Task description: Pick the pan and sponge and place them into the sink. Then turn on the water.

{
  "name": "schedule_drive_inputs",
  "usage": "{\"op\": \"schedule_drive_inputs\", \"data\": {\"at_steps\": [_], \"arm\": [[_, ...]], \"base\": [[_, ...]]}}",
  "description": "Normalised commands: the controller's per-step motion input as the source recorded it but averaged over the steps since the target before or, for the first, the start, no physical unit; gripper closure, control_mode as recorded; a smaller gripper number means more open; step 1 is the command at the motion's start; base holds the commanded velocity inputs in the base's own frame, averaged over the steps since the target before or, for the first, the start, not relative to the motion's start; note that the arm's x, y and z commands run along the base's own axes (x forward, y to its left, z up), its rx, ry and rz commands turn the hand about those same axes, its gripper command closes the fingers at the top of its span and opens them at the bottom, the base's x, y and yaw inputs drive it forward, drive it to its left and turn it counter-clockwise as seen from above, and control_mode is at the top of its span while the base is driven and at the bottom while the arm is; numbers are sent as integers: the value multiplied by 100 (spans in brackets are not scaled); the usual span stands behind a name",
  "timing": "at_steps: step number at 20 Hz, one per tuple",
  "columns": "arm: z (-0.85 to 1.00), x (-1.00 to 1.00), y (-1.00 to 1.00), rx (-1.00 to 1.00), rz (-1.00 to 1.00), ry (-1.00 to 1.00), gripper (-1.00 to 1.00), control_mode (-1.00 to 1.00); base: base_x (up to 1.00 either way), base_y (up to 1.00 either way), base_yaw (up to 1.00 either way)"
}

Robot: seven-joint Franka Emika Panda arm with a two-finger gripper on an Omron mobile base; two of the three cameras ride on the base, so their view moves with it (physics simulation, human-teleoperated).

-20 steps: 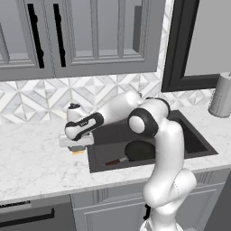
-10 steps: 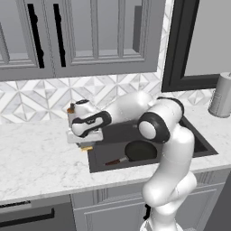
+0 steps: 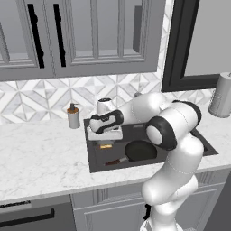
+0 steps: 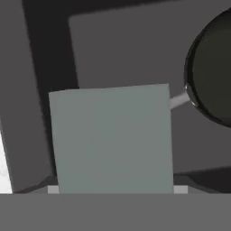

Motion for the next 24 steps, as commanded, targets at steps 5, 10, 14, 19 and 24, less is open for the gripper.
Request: {"op": "schedule_drive_inputs", "data": {"at_steps": [5,10,14,19,24], "arm": [[0,22,-68,0,-19,9,100,-100],[-4,37,-52,0,-25,8,100,-100],[-20,26,-56,0,-27,6,100,-100],[-40,24,-57,0,-19,5,100,-100],[-48,35,-26,0,-7,0,100,-100]], "base": [[0,0,0],[0,0,0],[0,0,0],[0,0,0],[0,0,0]]}}
